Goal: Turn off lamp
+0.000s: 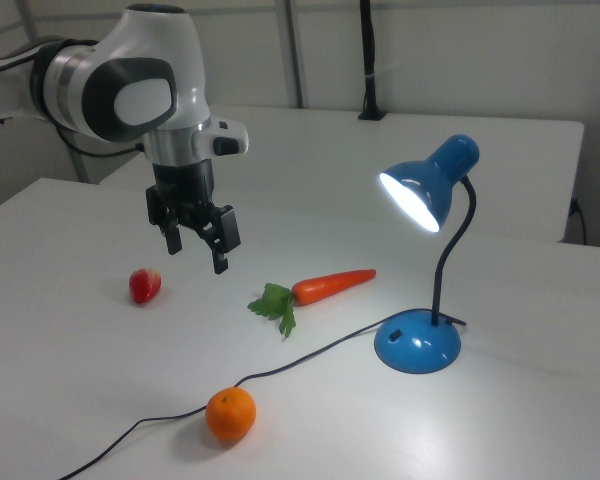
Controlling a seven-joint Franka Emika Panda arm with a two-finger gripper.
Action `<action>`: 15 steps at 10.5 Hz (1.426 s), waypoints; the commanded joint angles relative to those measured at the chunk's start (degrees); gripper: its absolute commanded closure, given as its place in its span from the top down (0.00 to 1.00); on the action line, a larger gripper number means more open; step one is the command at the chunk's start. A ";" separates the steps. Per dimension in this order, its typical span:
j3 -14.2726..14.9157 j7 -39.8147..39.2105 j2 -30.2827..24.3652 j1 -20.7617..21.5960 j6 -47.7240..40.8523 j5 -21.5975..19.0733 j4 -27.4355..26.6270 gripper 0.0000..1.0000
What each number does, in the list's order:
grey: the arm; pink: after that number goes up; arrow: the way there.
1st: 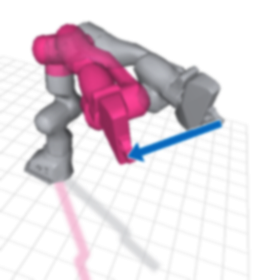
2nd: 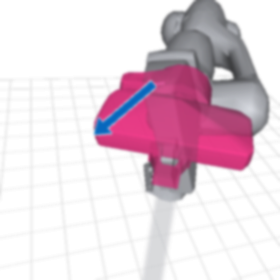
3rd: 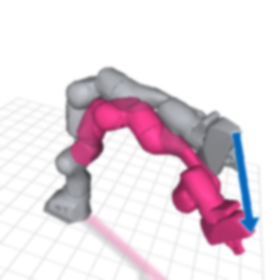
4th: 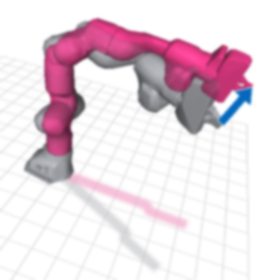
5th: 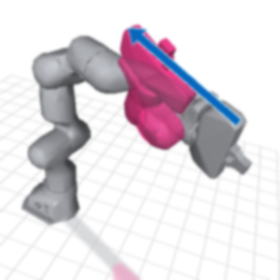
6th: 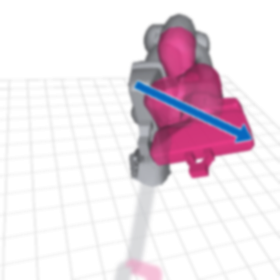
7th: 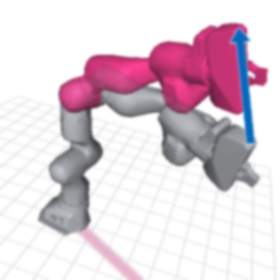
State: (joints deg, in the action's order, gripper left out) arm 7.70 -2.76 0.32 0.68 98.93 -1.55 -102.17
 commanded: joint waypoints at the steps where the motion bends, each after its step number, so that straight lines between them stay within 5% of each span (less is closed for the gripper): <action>1: 0.82 -0.06 0.12 0.64 -2.51 0.05 1.36 1.00; 6: 5.75 -0.58 0.12 5.39 -2.68 0.05 1.36 0.98; 8: 5.75 -0.93 -0.05 5.21 -3.64 0.05 1.45 0.69; 11: 5.74 -0.41 0.21 4.95 -3.74 -0.91 2.50 0.04; 15: 5.75 -1.01 0.91 4.86 -2.86 -1.18 2.59 0.00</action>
State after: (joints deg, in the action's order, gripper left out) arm 12.44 -2.75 0.32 4.76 97.31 -1.77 -100.78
